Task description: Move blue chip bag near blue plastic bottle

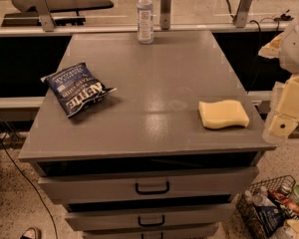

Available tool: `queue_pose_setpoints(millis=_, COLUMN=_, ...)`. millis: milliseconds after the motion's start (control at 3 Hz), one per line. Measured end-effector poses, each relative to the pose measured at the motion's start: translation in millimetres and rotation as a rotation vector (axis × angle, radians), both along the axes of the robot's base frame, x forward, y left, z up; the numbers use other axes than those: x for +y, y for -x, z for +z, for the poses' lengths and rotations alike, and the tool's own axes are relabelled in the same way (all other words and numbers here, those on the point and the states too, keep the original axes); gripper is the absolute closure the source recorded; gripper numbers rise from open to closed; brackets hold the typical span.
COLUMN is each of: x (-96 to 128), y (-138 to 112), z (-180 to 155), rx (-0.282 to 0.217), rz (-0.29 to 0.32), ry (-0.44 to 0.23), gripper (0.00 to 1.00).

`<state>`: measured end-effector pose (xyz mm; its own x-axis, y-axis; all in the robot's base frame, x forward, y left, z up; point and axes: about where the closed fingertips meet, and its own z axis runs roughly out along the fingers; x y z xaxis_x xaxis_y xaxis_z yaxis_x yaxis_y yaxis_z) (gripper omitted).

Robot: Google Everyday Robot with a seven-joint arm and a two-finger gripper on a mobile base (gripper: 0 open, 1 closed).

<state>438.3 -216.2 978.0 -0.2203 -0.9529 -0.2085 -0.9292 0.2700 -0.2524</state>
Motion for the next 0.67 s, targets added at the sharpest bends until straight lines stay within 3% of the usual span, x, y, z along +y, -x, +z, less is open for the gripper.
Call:
queue_pose_setpoints(millis=333, x=0, y=0, z=0, rx=0.0, rz=0.0, ry=0.0, gripper=0.0)
queue_pose_setpoints(millis=667, x=34, y=-29, z=-13, rx=-0.013, rz=0.027, ry=-0.063, gripper=0.0)
